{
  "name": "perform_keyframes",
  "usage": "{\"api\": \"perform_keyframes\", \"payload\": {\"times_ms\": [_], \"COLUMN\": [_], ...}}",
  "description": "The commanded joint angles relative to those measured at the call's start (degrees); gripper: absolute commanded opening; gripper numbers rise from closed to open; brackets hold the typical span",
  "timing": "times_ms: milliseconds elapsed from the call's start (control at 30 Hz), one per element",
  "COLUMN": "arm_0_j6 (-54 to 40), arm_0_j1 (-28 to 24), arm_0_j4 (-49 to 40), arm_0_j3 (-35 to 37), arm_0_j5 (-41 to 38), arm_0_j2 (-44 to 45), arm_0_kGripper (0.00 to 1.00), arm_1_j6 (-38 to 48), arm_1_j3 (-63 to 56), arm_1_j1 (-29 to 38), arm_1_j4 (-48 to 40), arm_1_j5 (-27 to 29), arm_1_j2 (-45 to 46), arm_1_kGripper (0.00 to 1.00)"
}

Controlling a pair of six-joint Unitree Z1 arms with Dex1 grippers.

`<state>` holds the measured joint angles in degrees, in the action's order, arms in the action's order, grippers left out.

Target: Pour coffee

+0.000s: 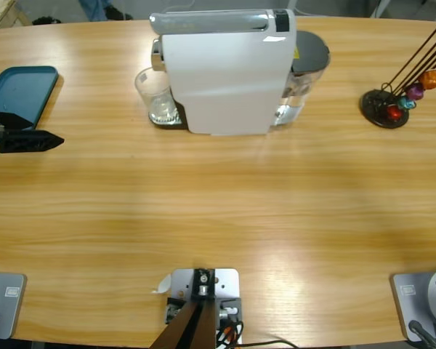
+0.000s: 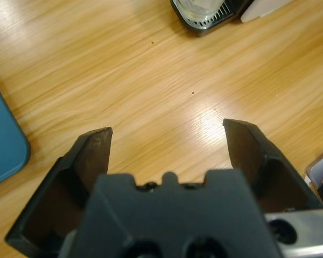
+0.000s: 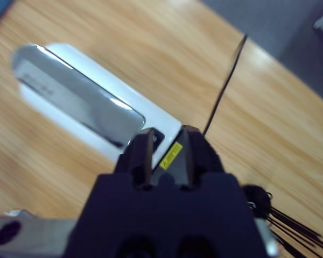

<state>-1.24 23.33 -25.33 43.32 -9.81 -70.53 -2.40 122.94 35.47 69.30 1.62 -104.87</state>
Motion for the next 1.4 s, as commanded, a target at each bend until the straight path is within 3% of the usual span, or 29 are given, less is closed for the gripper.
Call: {"api": "perform_keyframes", "payload": {"times_ms": [33, 300, 567, 767, 900, 1033, 1200, 1400], "arm_0_j6": [-1.8, -1.8, -1.1, 3.8, 5.5, 5.7, 5.7, 5.7], "arm_0_j1": [1.3, 2.7, 4.7, 4.9, 5.7, 6.1, 6.3, 6.8], "arm_0_j4": [-1.1, -3.9, -4.6, -5.0, -9.1, -14.4, -14.7, -14.9], "arm_0_j3": [-2.2, -2.4, -2.5, -4.4, -1.8, -1.2, -1.6, -0.6], "arm_0_j5": [0.2, 0.4, 0.4, -0.1, -0.3, 0.1, 0.0, 0.1], "arm_0_j2": [3.0, 8.7, 11.9, 22.1, 22.5, 24.4, 25.9, 21.2], "arm_0_kGripper": [0.977, 0.989, 0.991, 0.995, 0.996, 0.996, 0.996, 0.996], "arm_1_j6": [-0.2, 0.6, 0.4, 0.5, 0.5, 1.4, 1.5, 1.5], "arm_1_j3": [-17.8, -53.7, -70.8, -71.2, -72.5, -74.4, -74.6, -74.7], "arm_1_j1": [0.8, 0.8, 0.8, 0.8, 0.8, 0.8, 0.8, 0.8], "arm_1_j4": [-3.2, -27.6, -32.5, -27.8, -22.3, -22.2, -22.4, -22.5], "arm_1_j5": [-0.4, 0.5, 1.9, 2.7, 6.0, 6.0, 6.0, 6.0], "arm_1_j2": [17.3, 36.0, 43.8, 48.2, 49.5, 53.5, 53.7, 54.1], "arm_1_kGripper": [1.0, 1.0, 1.0, 1.0, 1.0, 1.0, 1.0, 1.0]}}
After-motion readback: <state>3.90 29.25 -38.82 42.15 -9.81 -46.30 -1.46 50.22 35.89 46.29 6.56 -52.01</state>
